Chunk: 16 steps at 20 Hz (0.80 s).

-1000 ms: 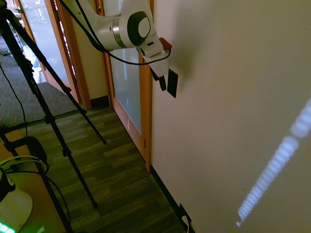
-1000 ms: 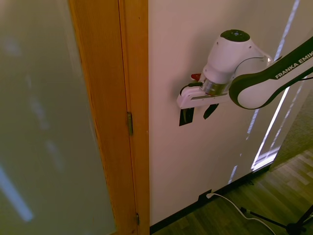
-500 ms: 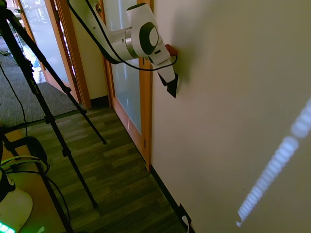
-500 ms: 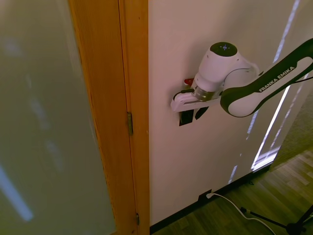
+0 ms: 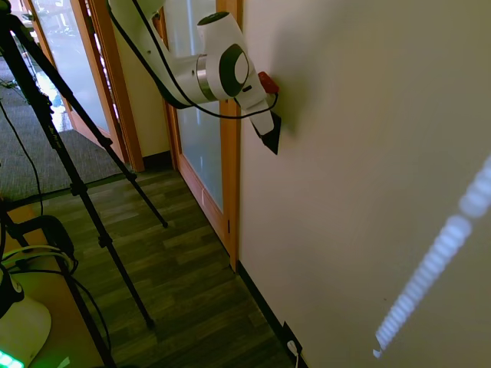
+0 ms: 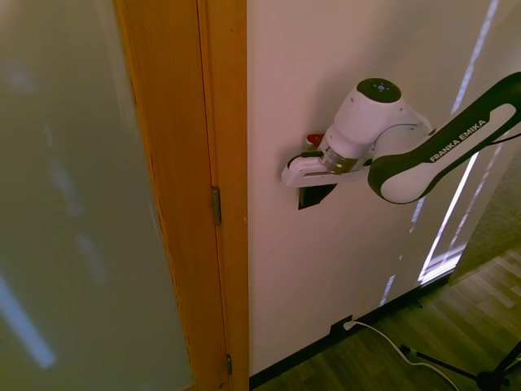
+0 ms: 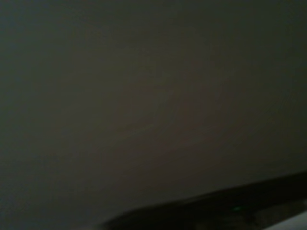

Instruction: Turn on the light

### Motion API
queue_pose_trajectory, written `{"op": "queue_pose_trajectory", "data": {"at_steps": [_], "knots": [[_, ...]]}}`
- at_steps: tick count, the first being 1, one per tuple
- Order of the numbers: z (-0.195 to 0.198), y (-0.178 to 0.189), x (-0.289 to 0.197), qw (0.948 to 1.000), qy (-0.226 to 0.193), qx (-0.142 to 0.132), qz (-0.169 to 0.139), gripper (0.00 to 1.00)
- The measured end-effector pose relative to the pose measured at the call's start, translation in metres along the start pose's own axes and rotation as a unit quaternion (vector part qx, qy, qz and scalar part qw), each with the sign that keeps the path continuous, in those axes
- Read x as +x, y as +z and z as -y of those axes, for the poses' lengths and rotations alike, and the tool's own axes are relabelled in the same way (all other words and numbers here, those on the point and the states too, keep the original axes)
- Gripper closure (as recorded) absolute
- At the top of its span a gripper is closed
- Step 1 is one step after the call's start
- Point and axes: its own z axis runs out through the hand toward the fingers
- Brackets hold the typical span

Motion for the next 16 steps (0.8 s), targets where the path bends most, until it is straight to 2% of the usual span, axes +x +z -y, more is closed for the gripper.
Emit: {"op": "queue_pose_trajectory", "data": {"at_steps": [10, 14, 15, 16], "knots": [[0.000, -0.006, -0.004, 0.9996, 0.015, 0.022, 0.005, 1.00], [-0.005, -0.033, -0.003, 0.9984, 0.021, 0.052, -0.002, 1.00], [-0.007, -0.040, -0.003, 0.9982, 0.021, 0.056, -0.003, 0.00], [-0.011, -0.045, -0.001, 0.9984, 0.022, 0.052, -0.005, 0.00]]}}
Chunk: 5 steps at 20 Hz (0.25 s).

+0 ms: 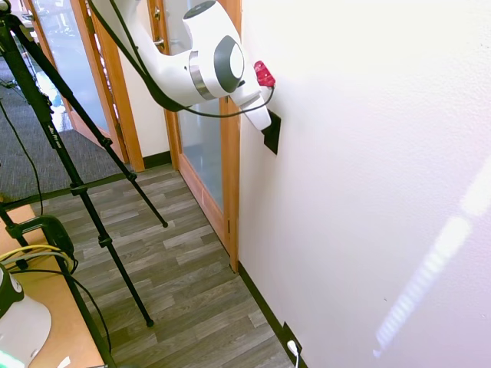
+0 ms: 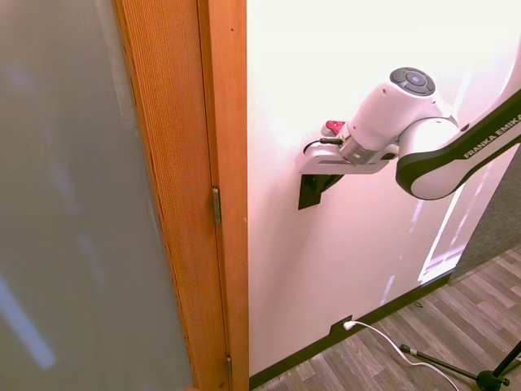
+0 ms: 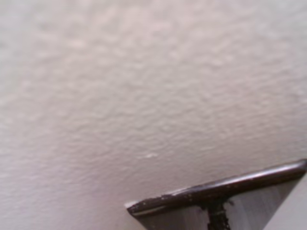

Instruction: Turn on the light

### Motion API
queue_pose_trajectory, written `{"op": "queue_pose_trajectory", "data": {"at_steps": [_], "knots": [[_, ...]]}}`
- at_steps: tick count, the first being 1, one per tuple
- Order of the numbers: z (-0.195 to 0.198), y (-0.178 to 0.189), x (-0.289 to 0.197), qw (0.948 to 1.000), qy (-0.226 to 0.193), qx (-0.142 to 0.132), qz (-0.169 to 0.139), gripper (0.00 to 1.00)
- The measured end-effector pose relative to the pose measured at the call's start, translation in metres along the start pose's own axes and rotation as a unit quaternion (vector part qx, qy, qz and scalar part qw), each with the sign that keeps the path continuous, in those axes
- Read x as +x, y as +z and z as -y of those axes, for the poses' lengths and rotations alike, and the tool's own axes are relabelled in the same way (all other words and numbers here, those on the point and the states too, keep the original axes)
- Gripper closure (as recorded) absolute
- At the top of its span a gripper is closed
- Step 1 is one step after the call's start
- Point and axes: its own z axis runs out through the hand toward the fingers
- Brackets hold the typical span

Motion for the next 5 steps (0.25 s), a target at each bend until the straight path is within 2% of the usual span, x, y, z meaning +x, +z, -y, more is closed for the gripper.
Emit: {"op": "queue_pose_trajectory", "data": {"at_steps": [2, 3, 5], "knots": [[-0.014, -0.006, 0.018, 0.9998, 0.000, -0.012, -0.013, 0.00], [-0.021, -0.008, 0.025, 0.9998, -0.002, -0.010, -0.016, 0.00], [-0.038, -0.014, 0.027, 0.9999, -0.010, 0.012, -0.005, 0.00]]}}
